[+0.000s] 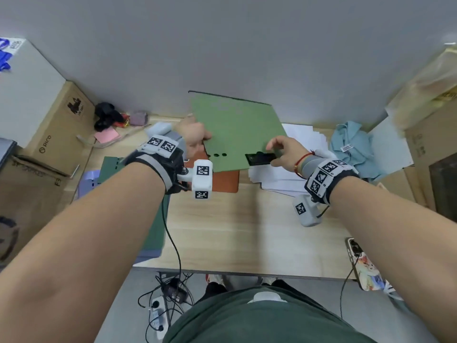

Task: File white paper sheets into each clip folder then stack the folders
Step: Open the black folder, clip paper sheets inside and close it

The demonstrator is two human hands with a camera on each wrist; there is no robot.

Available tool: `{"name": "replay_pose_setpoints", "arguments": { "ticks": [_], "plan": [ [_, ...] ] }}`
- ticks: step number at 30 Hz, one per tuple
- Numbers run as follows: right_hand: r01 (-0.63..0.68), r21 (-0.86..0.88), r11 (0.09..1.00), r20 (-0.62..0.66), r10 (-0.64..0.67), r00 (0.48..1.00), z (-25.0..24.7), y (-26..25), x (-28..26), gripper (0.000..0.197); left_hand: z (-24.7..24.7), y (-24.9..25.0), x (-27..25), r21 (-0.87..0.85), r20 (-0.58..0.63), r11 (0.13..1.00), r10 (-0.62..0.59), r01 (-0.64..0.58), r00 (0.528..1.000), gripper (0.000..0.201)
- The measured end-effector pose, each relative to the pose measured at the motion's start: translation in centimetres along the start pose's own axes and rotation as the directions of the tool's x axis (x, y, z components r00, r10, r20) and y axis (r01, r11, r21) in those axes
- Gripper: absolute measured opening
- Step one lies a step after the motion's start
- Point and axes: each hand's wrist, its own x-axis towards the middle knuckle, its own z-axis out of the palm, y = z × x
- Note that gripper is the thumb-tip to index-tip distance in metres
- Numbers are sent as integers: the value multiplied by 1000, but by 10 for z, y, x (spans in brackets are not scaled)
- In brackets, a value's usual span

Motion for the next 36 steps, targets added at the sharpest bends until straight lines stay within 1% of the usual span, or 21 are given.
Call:
{"name": "replay_pose_setpoints", "arguments": {
  "ticks": [2,4,5,7,9,10,11,12,13,15,16,18,20,21,23,25,27,28,30,33,36],
  "plan": [
    [-15,-33,999,-31,14,999,-2,6,-5,43,6,-1,-6,118,-49,989,93,-87,994,37],
    [-73,-63,995,-123,65,990,-7,9,-6,53,7,2,-14,315,-94,933,215,-175,972,38],
    [-110,-80,991,-177,95,980,-10,7,-7,63,7,3,-16,422,-81,880,276,-218,958,37],
    [-148,-92,985,-245,122,962,-16,6,-7,78,5,3,-15,541,-14,795,336,-275,942,36],
    [-161,-59,985,-217,145,965,-17,8,-7,83,6,-2,-12,602,100,737,313,-308,945,38],
    [-165,-32,986,-153,159,975,-16,11,-5,79,7,-5,-10,638,144,705,288,-311,947,40],
    [-176,-13,984,-60,175,983,-14,14,-5,68,9,-8,-7,663,170,679,272,-314,947,43],
    [-198,-4,980,31,198,980,-10,16,-6,53,10,-12,-4,680,173,665,266,-310,948,46],
    [-208,8,978,90,207,974,-5,19,-7,39,11,-15,-2,690,153,658,274,-301,949,48],
    [-247,80,966,125,236,964,7,31,-7,21,12,-26,4,719,76,639,321,-276,944,48],
    [-275,137,952,132,258,957,12,38,-7,18,14,-29,6,742,37,621,337,-252,941,50],
    [-344,244,907,152,314,937,22,53,-8,18,20,-39,10,788,-40,592,325,-170,945,64],
    [-394,325,860,178,354,918,27,52,-17,18,29,-45,10,781,-80,618,240,-88,967,77],
    [-402,366,839,195,353,915,29,47,-22,17,34,-48,11,763,-57,642,182,-75,982,82],
    [-399,431,810,234,326,916,32,41,-29,26,51,-56,10,728,14,684,55,-48,998,94],
    [-376,469,799,276,272,922,36,37,-33,28,69,-60,5,649,56,761,-40,-6,998,106],
    [-341,511,789,299,209,931,37,31,-37,28,86,-62,1,521,80,852,-113,55,990,112],
    [-322,527,787,299,183,937,37,27,-38,26,93,-61,-2,471,87,878,-137,80,987,113],
    [-276,549,789,273,143,951,38,18,-38,20,101,-61,-6,419,95,904,-133,81,987,113],
    [-239,527,815,232,133,964,35,6,-37,20,106,-60,-4,441,52,896,-75,45,996,112],
    [-224,494,840,232,121,965,35,9,-35,19,103,-58,-1,443,65,894,-96,57,993,111]
  ]
}}
